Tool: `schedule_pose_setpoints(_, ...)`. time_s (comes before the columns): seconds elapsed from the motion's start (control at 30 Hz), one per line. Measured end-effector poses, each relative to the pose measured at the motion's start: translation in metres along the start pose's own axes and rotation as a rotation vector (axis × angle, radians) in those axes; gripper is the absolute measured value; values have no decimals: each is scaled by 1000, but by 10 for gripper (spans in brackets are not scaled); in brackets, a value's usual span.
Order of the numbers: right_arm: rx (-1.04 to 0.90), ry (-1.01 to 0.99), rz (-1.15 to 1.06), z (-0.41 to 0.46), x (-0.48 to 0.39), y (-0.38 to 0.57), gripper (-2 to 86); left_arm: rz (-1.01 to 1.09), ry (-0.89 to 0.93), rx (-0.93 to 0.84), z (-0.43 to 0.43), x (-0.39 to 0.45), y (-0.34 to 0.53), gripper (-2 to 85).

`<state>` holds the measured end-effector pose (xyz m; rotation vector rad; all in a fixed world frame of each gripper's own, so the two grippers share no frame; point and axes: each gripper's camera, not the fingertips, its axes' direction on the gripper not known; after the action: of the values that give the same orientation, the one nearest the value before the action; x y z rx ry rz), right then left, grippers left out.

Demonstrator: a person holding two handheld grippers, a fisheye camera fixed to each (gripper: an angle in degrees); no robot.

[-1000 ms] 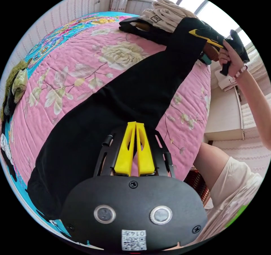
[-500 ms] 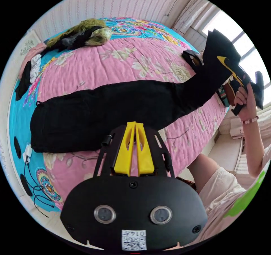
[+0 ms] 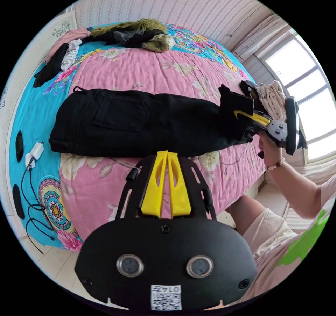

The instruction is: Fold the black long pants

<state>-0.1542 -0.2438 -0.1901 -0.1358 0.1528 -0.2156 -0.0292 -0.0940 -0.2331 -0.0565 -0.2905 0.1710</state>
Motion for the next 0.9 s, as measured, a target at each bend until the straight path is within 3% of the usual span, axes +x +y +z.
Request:
schedule_pose_setpoints(0.13, -89, 2, -137, 31, -42, -10, 47, 7, 16, -5, 3, 0, -2, -10)
schedule_pose_setpoints(0.27, -71, 15, -105, 30, -51, -19, 87, 34, 43, 3, 4, 5, -12, -10)
schedule_pose_setpoints(0.43, -67, -364, 20, 20, -10, -25, 152, 99, 121, 7, 9, 23, -34, -10)
schedule_pose_setpoints(0.6, -45, -385, 281, 40, 79, -35, 112, 232, 234, -30, 37, 71, -72, -10)
schedule_pose_setpoints(0.8, -264, -331, 305, 107, 104, -57, 133, 378, 177, -64, 81, 136, -125, -10)
schedule_pose_setpoints(0.9, -269, -343, 333, 126, 106, -48, 121, 401, 58, -131, 118, 144, -135, -10)
